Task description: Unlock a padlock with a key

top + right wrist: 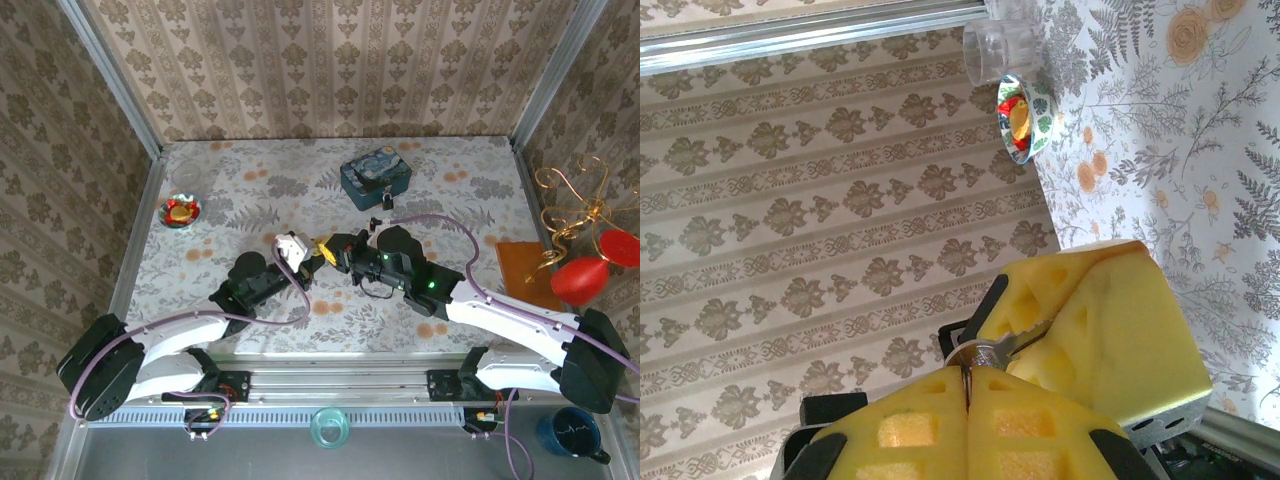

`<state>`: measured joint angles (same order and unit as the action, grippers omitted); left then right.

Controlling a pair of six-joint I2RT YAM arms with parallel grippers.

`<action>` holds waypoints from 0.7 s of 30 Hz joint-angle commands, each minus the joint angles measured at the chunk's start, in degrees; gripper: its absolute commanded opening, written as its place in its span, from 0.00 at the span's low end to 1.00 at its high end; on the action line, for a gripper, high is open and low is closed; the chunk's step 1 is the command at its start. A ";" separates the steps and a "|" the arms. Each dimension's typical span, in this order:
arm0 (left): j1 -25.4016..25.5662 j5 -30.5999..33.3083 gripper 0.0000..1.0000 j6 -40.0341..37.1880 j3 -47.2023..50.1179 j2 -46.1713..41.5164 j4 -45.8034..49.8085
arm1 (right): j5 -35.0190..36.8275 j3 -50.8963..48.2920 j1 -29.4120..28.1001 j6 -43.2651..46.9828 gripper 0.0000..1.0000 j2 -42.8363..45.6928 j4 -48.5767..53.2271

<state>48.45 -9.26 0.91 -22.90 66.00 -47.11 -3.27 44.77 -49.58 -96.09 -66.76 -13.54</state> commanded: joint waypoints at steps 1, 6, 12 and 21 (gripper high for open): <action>-2.48 1.88 0.00 4.36 0.66 -2.14 -2.20 | 1.77 1.04 -0.57 -0.14 0.00 -0.23 3.80; -3.75 1.09 0.00 4.17 0.13 -5.24 3.03 | 3.30 1.20 -0.45 0.45 0.00 -0.04 5.81; -6.34 1.96 0.00 3.38 -4.44 -10.96 21.02 | -1.67 3.70 3.06 6.68 0.36 -1.35 8.89; -13.20 -3.72 0.00 -1.22 -17.00 -14.32 51.00 | -0.72 7.85 8.85 45.37 0.54 3.54 19.83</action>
<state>35.62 -10.09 2.42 -36.03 51.37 -10.31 -6.33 50.37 -40.82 -71.24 -66.74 1.17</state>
